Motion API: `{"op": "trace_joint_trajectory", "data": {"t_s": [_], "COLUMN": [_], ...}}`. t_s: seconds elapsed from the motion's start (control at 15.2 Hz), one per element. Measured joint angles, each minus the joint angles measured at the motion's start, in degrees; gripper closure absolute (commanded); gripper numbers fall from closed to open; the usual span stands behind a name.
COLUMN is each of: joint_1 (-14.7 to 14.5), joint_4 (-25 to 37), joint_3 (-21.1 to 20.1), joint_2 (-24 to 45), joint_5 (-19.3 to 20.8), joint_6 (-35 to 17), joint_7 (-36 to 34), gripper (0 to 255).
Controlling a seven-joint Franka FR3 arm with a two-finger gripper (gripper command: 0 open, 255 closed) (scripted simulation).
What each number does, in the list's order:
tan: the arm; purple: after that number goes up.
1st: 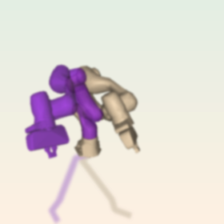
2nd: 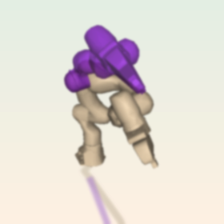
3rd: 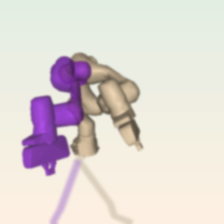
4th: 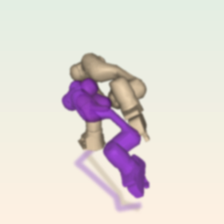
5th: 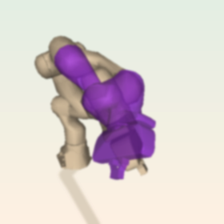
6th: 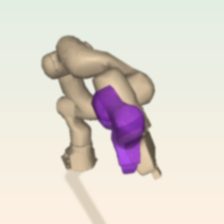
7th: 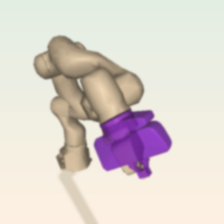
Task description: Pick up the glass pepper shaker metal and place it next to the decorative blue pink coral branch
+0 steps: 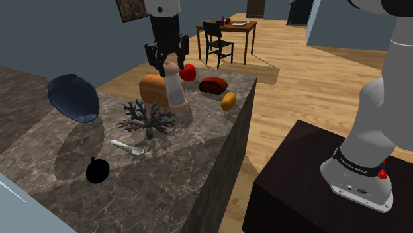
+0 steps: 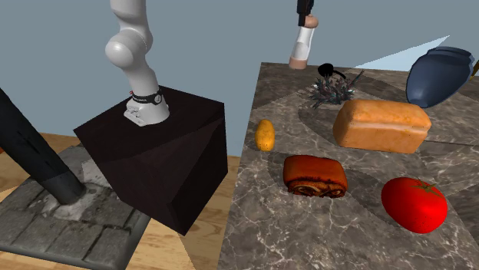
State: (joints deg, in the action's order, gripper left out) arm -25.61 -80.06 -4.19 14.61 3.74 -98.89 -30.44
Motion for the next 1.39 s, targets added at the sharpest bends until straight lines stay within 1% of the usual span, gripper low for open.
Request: {"op": "trace_joint_trajectory", "data": {"t_s": [0.66,1.39], "joint_1": [0.18,0.15], "joint_4": [-9.05,-15.80], "joint_3": [0.06,0.11], "joint_2": [-0.87,0.40], "joint_5": [0.03,0.31], "joint_6": [-8.17,-16.19], "joint_7": [-0.31,-0.90], "gripper": [255,255]}}
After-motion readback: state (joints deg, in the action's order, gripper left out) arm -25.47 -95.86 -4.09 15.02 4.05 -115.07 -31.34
